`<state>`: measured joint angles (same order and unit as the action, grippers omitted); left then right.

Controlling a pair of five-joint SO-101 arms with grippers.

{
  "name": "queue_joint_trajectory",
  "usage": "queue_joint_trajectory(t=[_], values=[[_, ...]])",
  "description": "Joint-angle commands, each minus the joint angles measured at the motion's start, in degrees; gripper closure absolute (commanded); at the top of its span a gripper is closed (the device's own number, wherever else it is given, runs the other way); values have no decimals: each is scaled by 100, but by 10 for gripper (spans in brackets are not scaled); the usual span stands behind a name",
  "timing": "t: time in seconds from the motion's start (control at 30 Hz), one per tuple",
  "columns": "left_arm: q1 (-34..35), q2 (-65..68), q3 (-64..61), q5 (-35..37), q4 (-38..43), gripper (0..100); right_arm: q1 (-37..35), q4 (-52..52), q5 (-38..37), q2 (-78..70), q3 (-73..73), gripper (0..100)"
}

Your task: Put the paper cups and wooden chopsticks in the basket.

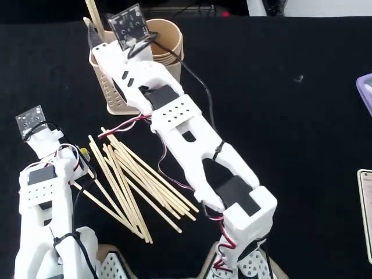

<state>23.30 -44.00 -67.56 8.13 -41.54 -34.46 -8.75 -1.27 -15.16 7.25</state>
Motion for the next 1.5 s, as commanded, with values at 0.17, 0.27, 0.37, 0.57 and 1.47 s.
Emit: queue_joint_trajectory(t=[0.17, 0.27, 0.37, 0.57, 1.47], values=[[13, -149, 66, -44, 88, 784, -44, -1890, 44, 1253, 796, 846], [22, -149, 75, -44, 62, 784, -35, -3103, 35, 2220, 778, 855], [-4, -149, 75, -44, 62, 784, 158, -4730, 26, 3222, 611, 864], [-4, -149, 233, -141, -35, 784, 949, -6646, 18, 4681, -848, 861], [-2281, -79, 268, 563, -2048, 779, 2110, -3077, 70, 5965, -7380, 864]])
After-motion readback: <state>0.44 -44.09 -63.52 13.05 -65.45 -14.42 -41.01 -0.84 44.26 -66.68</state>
